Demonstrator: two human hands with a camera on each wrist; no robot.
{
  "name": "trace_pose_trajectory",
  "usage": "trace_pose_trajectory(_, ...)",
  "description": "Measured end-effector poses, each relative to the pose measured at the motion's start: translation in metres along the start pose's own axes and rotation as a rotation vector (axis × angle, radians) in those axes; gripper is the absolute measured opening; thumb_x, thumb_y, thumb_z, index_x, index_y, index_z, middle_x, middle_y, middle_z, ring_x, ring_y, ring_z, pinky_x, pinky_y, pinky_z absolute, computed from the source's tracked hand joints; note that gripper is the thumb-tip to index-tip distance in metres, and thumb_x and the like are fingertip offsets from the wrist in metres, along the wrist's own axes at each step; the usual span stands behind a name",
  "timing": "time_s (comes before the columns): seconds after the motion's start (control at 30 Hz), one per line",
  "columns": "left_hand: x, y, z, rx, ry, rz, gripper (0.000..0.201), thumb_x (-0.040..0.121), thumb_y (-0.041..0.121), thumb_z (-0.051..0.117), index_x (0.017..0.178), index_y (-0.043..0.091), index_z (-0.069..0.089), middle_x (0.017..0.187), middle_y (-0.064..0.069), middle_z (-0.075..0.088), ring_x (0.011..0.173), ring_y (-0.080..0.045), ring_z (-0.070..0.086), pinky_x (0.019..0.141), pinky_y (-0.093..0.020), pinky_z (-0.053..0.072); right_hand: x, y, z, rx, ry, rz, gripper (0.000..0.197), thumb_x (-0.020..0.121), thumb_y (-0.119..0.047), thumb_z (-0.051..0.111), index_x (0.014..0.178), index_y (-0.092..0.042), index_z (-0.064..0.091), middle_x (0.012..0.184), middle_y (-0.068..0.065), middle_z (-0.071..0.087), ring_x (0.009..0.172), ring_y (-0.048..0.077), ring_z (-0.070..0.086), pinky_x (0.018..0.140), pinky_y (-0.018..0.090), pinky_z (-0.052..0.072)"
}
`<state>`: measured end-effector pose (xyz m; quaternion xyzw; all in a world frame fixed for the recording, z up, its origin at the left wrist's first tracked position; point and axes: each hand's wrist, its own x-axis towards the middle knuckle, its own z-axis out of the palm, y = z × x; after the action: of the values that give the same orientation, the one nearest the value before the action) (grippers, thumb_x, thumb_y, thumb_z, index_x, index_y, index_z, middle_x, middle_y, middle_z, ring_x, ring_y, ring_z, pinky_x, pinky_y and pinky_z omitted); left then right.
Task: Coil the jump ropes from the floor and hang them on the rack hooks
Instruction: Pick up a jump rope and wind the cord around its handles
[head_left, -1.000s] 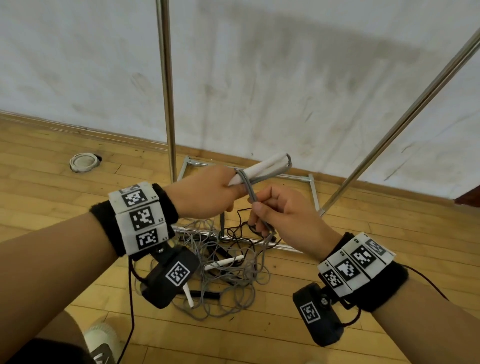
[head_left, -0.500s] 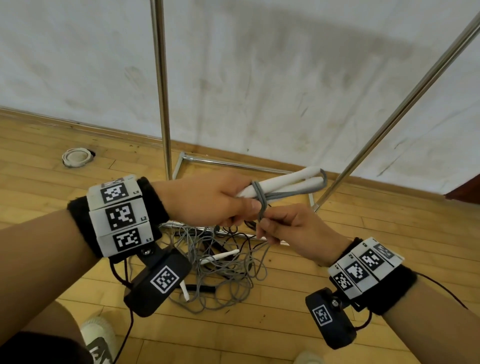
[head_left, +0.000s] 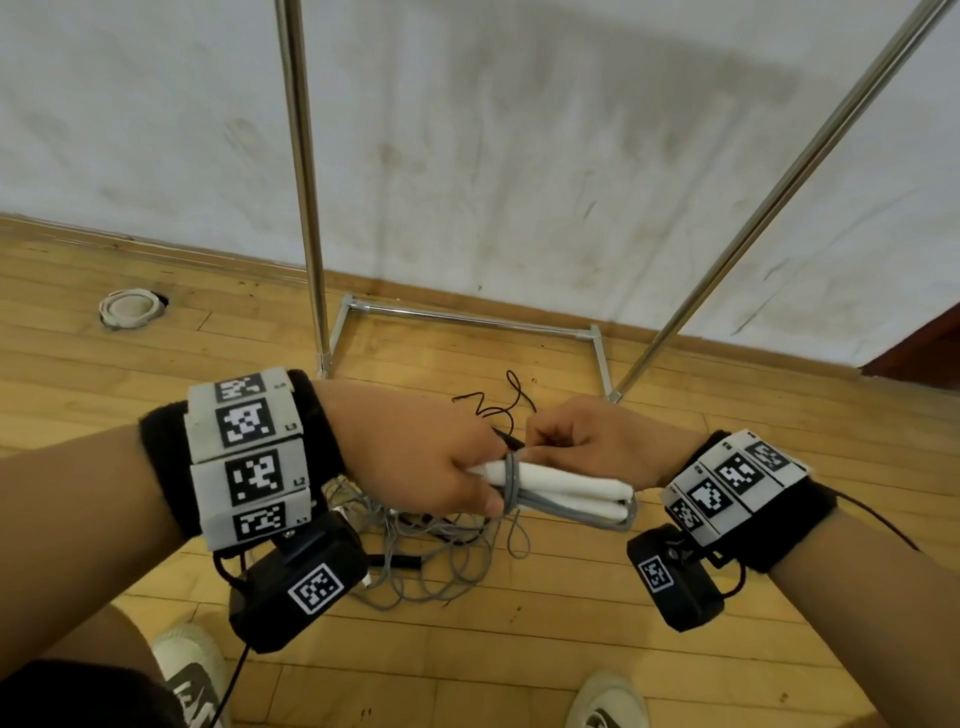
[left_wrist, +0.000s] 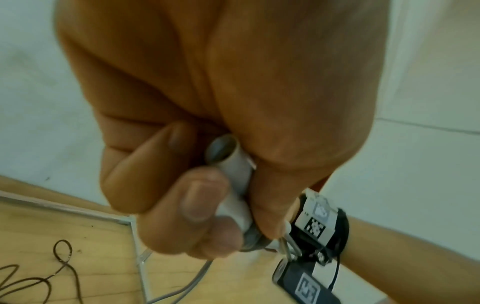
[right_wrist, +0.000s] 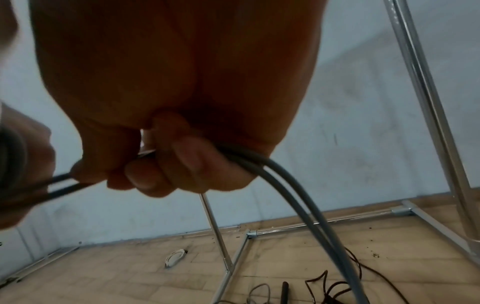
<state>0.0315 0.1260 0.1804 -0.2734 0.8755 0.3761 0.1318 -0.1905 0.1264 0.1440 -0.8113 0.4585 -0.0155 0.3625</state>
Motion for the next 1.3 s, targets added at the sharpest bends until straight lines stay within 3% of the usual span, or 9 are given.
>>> trace_pose_trajectory(0.13,0.013,0.002,0.01,0.153,-0.024,-0.101,0.029,0.1,0.042,0.049,0.078,0.024,0.05,0.063,0.007,0.05,0.05,-0.009,0.042,0.052,-0.023,0.037,-0.005,-0.008,0.003,0.076,0.043,0.025,0.038,0.098,-0.036,0.055,0.076,-0.005,0.059,0.059,0.006,0.046,0.052,0.014,0.036,0.05,0.026,0.031)
trace_pose_trajectory(0.27,0.023,-0.002,0.017,0.238,0.005,-0.186,0.029,0.101,0.036,0.046,0.076,0.022,0.049,0.066,0.004,0.052,0.054,-0.014,0.045,0.056,-0.029,0.042,-0.003,-0.013,0.007,0.195,0.153,0.113,0.048,0.104,-0.03,0.043,0.079,0.008,0.06,0.051,-0.009,0.05,0.047,0.006,0.038,0.051,0.017,0.033)
trace_pose_trajectory(0.37,0.028,-0.007,0.016,0.228,0.072,-0.223,0.028,0.101,0.034,0.045,0.079,0.019,0.051,0.072,-0.001,0.055,0.057,-0.017,0.046,0.057,-0.033,0.044,-0.002,-0.018,0.004,0.338,0.25,0.189,0.041,0.102,-0.022,0.047,0.075,0.001,0.068,0.051,-0.003,0.056,0.048,0.011,0.044,0.051,0.021,0.036)
trace_pose_trajectory(0.5,0.031,-0.014,0.006,0.201,0.226,-0.248,0.027,0.101,0.032,0.044,0.088,0.013,0.057,0.079,-0.005,0.062,0.058,-0.015,0.051,0.052,-0.027,0.042,-0.005,-0.026,0.0,0.414,0.289,0.134,0.023,0.098,-0.015,0.057,0.082,-0.003,0.067,0.061,0.005,0.066,0.049,0.015,0.058,0.05,0.024,0.047)
trace_pose_trajectory(0.7,0.03,-0.025,-0.009,0.118,0.561,-0.202,0.026,0.1,0.032,0.048,0.078,0.018,0.052,0.073,-0.002,0.059,0.059,-0.016,0.054,0.051,-0.029,0.04,-0.005,-0.027,0.0,0.536,0.402,-0.006,0.017,0.092,0.008,0.057,0.106,0.0,0.063,0.089,0.017,0.07,0.077,0.019,0.071,0.074,0.033,0.061)
trace_pose_trajectory(0.87,0.025,-0.028,-0.017,-0.056,0.676,-0.139,0.023,0.1,0.031,0.051,0.078,0.024,0.05,0.071,0.001,0.059,0.057,-0.016,0.052,0.051,-0.029,0.04,0.002,-0.023,0.011,0.576,0.57,-0.027,0.008,0.096,-0.007,0.058,0.097,-0.005,0.066,0.069,0.005,0.067,0.054,0.015,0.06,0.052,0.027,0.053)
trace_pose_trajectory(0.97,0.017,-0.028,-0.022,-0.153,0.659,-0.106,0.023,0.099,0.034,0.051,0.081,0.02,0.053,0.068,0.002,0.059,0.053,-0.012,0.05,0.054,-0.034,0.046,0.004,-0.015,0.016,0.438,0.572,-0.034,0.02,0.1,-0.02,0.055,0.09,-0.011,0.069,0.058,-0.002,0.061,0.047,0.004,0.05,0.051,0.015,0.041)
trace_pose_trajectory(1.17,0.005,-0.028,-0.02,-0.316,0.541,0.006,0.019,0.1,0.03,0.054,0.084,0.021,0.057,0.059,0.008,0.057,0.053,-0.011,0.053,0.054,-0.033,0.047,0.002,-0.011,0.02,0.331,0.485,-0.147,0.037,0.1,-0.004,0.052,0.094,-0.038,0.065,0.068,-0.015,0.06,0.056,0.003,0.051,0.059,0.016,0.041)
trace_pose_trajectory(1.3,-0.001,-0.025,-0.019,-0.368,0.454,0.064,0.019,0.093,0.038,0.053,0.085,0.021,0.056,0.058,0.008,0.057,0.051,-0.011,0.052,0.052,-0.026,0.045,0.003,-0.007,0.017,0.402,0.405,-0.132,0.021,0.098,-0.011,0.056,0.093,-0.027,0.069,0.064,-0.011,0.065,0.053,0.004,0.054,0.054,0.019,0.046)
